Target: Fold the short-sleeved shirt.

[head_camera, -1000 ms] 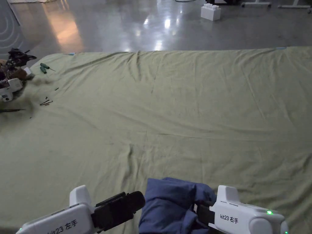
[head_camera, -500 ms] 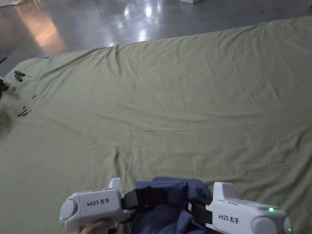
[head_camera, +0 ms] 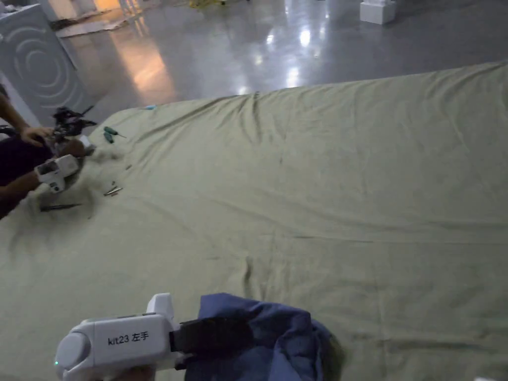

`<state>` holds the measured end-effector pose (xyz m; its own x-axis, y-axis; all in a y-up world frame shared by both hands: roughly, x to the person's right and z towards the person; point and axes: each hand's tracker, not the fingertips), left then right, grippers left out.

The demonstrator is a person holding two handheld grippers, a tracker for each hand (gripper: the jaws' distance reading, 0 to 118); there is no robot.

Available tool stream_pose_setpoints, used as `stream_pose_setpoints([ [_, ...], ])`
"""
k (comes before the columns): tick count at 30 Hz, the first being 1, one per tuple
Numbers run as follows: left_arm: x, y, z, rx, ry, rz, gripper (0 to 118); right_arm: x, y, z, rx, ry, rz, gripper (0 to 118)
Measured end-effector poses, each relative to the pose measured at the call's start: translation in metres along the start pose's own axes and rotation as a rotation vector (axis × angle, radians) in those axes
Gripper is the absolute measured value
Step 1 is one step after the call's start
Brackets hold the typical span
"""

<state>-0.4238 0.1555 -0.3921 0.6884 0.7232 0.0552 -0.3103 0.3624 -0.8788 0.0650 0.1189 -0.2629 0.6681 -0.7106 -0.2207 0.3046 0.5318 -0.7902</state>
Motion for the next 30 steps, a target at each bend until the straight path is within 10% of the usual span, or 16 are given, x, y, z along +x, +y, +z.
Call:
stream_pose_setpoints([
  [7, -0.090, 0.071, 0.112, 0.078, 0.435, 0.135, 43, 0.004, -0.005, -0.008, 0.058, 0.009, -0.137, 0],
  [10, -0.115, 0.082, 0.100, 0.084, 0.383, 0.164, 46, 0.004, -0.001, -0.009, 0.057, 0.004, -0.131, 0],
  [13, -0.126, 0.080, 0.082, 0.059, 0.520, 0.133, 79, -0.001, 0.003, -0.008, 0.015, -0.083, -0.066, 0],
  [20, -0.048, 0.077, 0.120, 0.192, 0.893, -0.447, 86, -0.014, 0.020, 0.026, 0.071, -0.109, 0.004, 0],
  [30, 0.185, -0.044, 0.158, 0.606, 0.475, -0.840, 83, -0.093, 0.058, 0.139, 0.425, -0.286, 0.320, 0],
])
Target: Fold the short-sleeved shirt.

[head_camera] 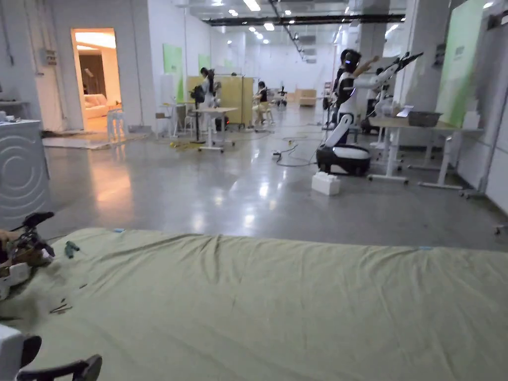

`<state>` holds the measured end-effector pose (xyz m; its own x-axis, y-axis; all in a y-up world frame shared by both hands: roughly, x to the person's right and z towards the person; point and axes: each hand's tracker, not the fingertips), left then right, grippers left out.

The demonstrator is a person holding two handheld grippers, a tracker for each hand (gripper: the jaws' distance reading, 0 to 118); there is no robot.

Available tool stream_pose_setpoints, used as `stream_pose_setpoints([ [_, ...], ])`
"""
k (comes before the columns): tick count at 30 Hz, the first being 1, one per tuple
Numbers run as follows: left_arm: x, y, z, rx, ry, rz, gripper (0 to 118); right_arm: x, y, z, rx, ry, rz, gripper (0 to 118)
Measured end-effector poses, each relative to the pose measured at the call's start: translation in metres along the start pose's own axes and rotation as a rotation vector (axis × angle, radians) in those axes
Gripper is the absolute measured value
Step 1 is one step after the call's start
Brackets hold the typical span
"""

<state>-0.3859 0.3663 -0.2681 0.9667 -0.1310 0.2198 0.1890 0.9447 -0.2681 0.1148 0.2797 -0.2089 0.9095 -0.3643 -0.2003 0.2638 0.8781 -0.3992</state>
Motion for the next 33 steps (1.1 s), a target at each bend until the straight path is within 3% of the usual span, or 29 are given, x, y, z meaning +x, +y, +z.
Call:
stream_pose_setpoints([
  [1, 0.021, 0.002, 0.012, 0.066, 0.022, -0.060, 83, -0.005, 0.007, 0.013, 0.040, -0.033, 0.068, 0],
  [3, 0.052, 0.005, 0.030, 0.140, 0.061, -0.053, 81, -0.011, 0.015, 0.030, 0.099, -0.107, 0.162, 0],
  [5, 0.082, 0.000, 0.037, 0.187, 0.085, -0.103, 74, -0.016, 0.021, 0.047, 0.160, -0.159, 0.205, 0],
  [7, 0.106, -0.002, 0.044, 0.158, 0.173, -0.136, 50, -0.016, 0.026, 0.059, 0.215, -0.157, 0.189, 0],
  [9, 0.127, -0.002, 0.050, 0.145, 0.207, -0.095, 11, -0.013, 0.029, 0.071, 0.261, -0.114, 0.162, 0],
  [12, 0.143, -0.003, 0.068, 0.179, 0.200, -0.041, 2, -0.017, 0.032, 0.087, 0.309, -0.148, 0.218, 0],
  [15, 0.152, -0.002, 0.083, 0.226, 0.244, -0.061, 2, -0.026, 0.031, 0.100, 0.343, -0.212, 0.282, 0],
  [17, 0.158, 0.004, 0.089, 0.235, 0.192, -0.022, 2, -0.033, 0.032, 0.106, 0.423, -0.220, 0.393, 0],
  [18, 0.157, 0.004, 0.089, 0.246, 0.167, 0.001, 2, -0.032, 0.029, 0.104, 0.380, -0.225, 0.345, 0],
  [20, 0.161, 0.005, 0.086, 0.249, 0.172, 0.031, 2, -0.034, 0.031, 0.103, 0.403, -0.260, 0.402, 0],
  [24, 0.165, 0.006, 0.083, 0.241, 0.163, 0.021, 2, -0.027, 0.032, 0.100, 0.370, -0.246, 0.344, 0],
  [26, 0.165, 0.007, 0.083, 0.244, 0.148, 0.029, 2, -0.028, 0.032, 0.099, 0.381, -0.251, 0.376, 0],
  [33, 0.165, 0.008, 0.082, 0.262, 0.149, 0.041, 2, -0.025, 0.034, 0.093, 0.344, -0.247, 0.341, 0],
])
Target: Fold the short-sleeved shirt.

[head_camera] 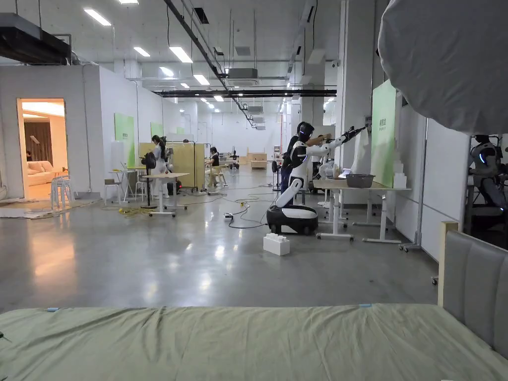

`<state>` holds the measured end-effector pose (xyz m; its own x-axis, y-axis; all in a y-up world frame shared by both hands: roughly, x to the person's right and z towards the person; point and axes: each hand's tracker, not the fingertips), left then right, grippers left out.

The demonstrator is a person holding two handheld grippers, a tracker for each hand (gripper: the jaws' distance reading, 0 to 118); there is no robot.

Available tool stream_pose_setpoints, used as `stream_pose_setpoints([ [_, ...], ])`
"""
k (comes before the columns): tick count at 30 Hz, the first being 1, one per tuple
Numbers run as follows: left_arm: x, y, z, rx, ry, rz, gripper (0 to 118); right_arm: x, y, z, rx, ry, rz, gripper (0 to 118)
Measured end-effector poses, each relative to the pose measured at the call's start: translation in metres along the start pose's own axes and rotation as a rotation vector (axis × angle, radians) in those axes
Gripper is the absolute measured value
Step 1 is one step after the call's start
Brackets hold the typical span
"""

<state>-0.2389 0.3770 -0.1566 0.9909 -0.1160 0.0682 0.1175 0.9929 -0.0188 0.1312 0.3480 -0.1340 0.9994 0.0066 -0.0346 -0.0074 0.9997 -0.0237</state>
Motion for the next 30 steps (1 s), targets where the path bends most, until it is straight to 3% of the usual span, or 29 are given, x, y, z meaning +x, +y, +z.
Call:
stream_pose_setpoints([
  [24, -0.006, -0.005, -0.006, -0.019, -0.061, 0.045, 2, -0.010, 0.000, -0.003, -0.024, 0.006, -0.001, 0],
  [26, -0.006, -0.004, -0.006, -0.013, -0.059, 0.047, 8, -0.009, 0.000, -0.002, -0.016, 0.005, -0.004, 1],
  [27, -0.006, -0.005, -0.006, -0.011, -0.056, 0.047, 18, -0.009, 0.000, -0.002, -0.018, 0.005, -0.008, 3],
  [29, -0.007, -0.004, -0.006, -0.007, -0.062, 0.049, 22, -0.008, 0.001, -0.004, -0.018, 0.009, -0.011, 15],
  [30, -0.007, -0.004, -0.006, -0.005, -0.071, 0.051, 29, -0.008, 0.002, -0.004, -0.022, 0.010, -0.016, 34],
])
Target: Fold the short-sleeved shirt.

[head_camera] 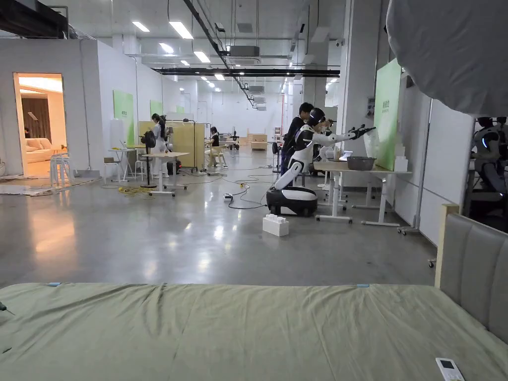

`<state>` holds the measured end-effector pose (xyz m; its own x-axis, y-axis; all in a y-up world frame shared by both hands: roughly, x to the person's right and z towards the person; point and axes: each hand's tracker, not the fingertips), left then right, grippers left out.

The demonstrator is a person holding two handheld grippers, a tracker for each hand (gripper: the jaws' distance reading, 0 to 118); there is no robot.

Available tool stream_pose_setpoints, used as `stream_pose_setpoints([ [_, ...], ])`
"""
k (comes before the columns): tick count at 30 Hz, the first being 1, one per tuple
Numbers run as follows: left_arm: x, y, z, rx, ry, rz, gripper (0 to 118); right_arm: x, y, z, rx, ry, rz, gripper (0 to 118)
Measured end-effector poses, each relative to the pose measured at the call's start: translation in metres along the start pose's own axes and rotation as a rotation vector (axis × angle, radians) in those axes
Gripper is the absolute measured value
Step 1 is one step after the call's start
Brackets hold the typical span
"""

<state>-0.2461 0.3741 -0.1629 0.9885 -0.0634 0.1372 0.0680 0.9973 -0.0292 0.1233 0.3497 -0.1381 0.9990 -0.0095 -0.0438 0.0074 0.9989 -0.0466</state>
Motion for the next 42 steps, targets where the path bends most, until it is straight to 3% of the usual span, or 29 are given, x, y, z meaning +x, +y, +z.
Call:
stream_pose_setpoints([
  [2, 0.003, 0.000, 0.000, 0.002, 0.010, -0.006, 56, 0.000, 0.001, -0.001, -0.008, -0.002, -0.020, 63],
  [3, 0.004, 0.001, 0.000, 0.001, 0.026, -0.011, 80, 0.000, 0.001, -0.001, -0.009, 0.001, -0.022, 76],
  [4, 0.004, 0.002, -0.001, 0.000, 0.034, -0.015, 93, -0.001, 0.001, -0.001, -0.009, 0.008, -0.018, 82],
  [5, 0.004, 0.001, -0.001, 0.004, 0.036, -0.017, 99, -0.002, 0.001, -0.002, -0.011, 0.010, -0.010, 85],
  [8, 0.004, 0.003, 0.001, 0.031, 0.024, 0.009, 101, -0.006, 0.000, -0.002, -0.009, 0.012, 0.007, 92],
  [11, 0.006, 0.002, 0.001, 0.029, 0.009, 0.017, 115, -0.009, 0.000, -0.003, -0.012, 0.016, -0.010, 117],
  [12, 0.007, 0.002, 0.000, 0.029, 0.009, 0.010, 118, -0.009, -0.001, -0.003, -0.008, 0.025, -0.016, 118],
  [42, 0.009, -0.001, 0.001, 0.011, 0.015, 0.001, 118, -0.018, 0.002, -0.004, -0.014, -0.002, 0.036, 118],
])
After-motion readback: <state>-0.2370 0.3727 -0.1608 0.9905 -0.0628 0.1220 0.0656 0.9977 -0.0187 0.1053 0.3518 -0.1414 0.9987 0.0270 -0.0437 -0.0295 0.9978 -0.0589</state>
